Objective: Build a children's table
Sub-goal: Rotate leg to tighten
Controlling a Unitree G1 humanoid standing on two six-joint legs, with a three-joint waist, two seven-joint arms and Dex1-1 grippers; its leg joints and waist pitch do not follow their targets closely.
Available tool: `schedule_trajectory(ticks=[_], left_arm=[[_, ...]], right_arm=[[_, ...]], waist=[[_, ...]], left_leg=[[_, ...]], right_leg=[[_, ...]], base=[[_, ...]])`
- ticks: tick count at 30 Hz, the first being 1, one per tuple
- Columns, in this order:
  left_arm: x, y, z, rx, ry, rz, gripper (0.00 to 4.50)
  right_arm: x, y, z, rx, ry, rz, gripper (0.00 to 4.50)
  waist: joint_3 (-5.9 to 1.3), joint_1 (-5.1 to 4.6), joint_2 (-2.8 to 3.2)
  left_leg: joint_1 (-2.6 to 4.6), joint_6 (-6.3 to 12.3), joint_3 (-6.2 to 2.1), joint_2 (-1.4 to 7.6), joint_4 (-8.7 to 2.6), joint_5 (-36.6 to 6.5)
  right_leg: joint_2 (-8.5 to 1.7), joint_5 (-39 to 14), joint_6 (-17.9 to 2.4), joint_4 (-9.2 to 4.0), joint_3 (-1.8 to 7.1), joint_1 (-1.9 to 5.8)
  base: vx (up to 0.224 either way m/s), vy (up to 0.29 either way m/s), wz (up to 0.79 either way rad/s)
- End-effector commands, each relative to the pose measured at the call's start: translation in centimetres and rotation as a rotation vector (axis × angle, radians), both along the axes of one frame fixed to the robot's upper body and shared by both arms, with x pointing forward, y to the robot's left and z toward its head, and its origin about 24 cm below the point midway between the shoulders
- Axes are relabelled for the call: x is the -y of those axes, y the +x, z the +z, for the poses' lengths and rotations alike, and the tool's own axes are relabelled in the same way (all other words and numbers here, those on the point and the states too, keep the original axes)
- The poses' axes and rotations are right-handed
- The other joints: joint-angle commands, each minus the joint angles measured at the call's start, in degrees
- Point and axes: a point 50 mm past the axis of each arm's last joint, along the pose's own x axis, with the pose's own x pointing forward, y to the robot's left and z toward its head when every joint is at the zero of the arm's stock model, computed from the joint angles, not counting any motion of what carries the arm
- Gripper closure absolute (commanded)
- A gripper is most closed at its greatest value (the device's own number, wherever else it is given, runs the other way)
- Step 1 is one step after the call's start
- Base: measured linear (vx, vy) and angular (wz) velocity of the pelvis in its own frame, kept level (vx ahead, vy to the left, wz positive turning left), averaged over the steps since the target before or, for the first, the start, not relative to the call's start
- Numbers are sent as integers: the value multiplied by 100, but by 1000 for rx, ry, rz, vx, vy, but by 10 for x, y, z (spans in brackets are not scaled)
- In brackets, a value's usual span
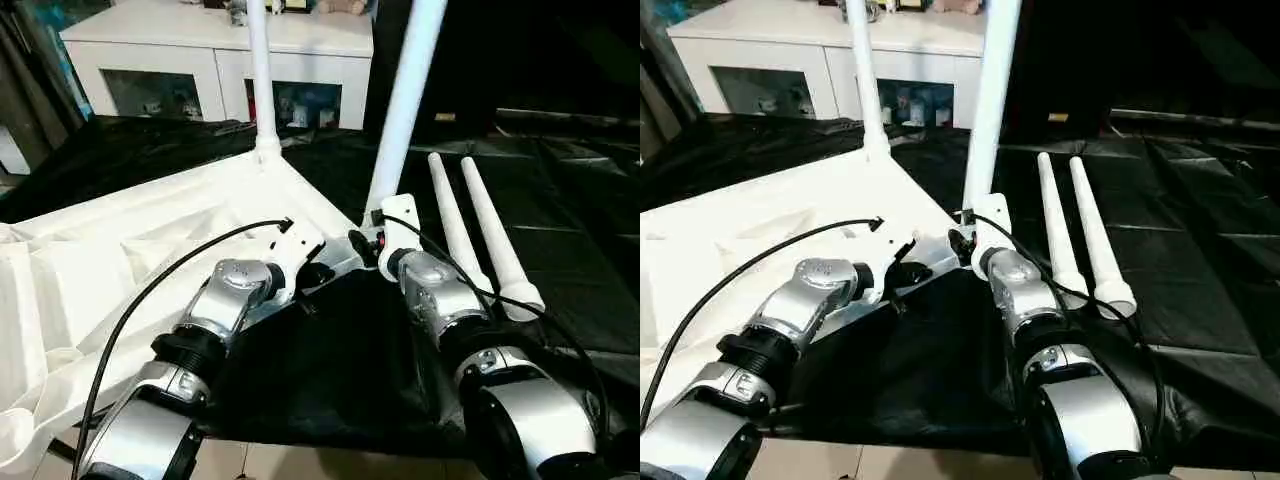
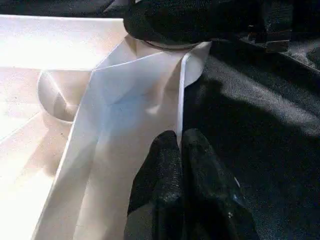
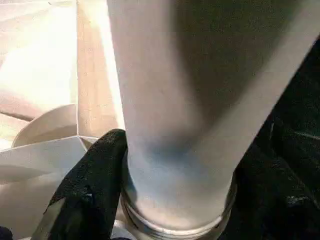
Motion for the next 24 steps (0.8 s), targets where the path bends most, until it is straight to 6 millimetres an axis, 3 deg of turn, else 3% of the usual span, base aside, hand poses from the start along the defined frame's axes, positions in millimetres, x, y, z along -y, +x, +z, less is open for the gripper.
schedule_trajectory(ticks=[1, 6, 10, 11, 13, 15, 17, 21, 24], left_arm=[[-4, 1, -3, 9, 30, 18, 450], [-21, -10, -4, -32, 27, -91, 450], [-33, -19, -3, -57, 31, -180, 450], [-38, -26, -1, -68, 27, -247, 450], [-43, -31, 2, -72, 22, -301, 450], [-47, -36, 4, -83, 14, -330, 450], [-51, -39, 6, -100, 21, -349, 450], [-57, -43, 5, -109, 47, -355, 450], [-59, -45, 6, -112, 43, -352, 450]], right_arm=[[-32, -14, -10, -49, 60, 173, 113], [-19, -11, 3, -21, 126, 352, 61], [-3, -12, 10, 16, 65, 492, 20], [6, -13, 14, 20, 42, 564, 20], [14, -14, 17, 20, 15, 629, 20], [20, -16, 18, 14, -15, 681, 20], [25, -18, 18, -1, -30, 729, 20], [30, -21, 16, -32, -51, 773, 20], [30, -23, 14, -50, -58, 795, 53]], waist=[[-316, -8, 10], [-326, -40, -16], [-379, -63, -25], [-432, -49, -27], [-462, -28, -25], [-426, -11, -10], [-404, 36, -6], [-363, 32, -11], [-342, 31, -27]], left_leg=[[-1, -32, -73, 158, -461, -1401], [-39, 107, -71, 175, -454, -1172], [-64, 317, -46, 160, -378, -496], [-87, 534, -38, 146, -308, -5], [-119, 796, -21, 134, -234, 326], [-110, 882, -3, 158, -236, 179], [-89, 773, -12, 197, -262, -101], [-69, 507, -15, 212, -313, -506], [-59, 327, -16, 206, -340, -715]], right_leg=[[-428, -1176, -955, -518, 292, 196], [-435, -889, -1055, -485, 292, 238], [-399, 241, -1336, -357, 267, 279], [-377, 1113, -1517, -254, 256, 298], [-347, 1833, -1634, -178, 233, 274], [-352, 1668, -1724, -200, 222, 229], [-365, 1081, -1688, -233, 217, 226], [-382, 351, -1596, -292, 235, 215], [-400, -67, -1497, -335, 255, 221]], base=[[0, 0, 0], [0, 0, 0], [0, 0, 0], [0, 0, 0], [0, 0, 0], [0, 0, 0], [0, 0, 0], [0, 0, 0], [0, 0, 0]])
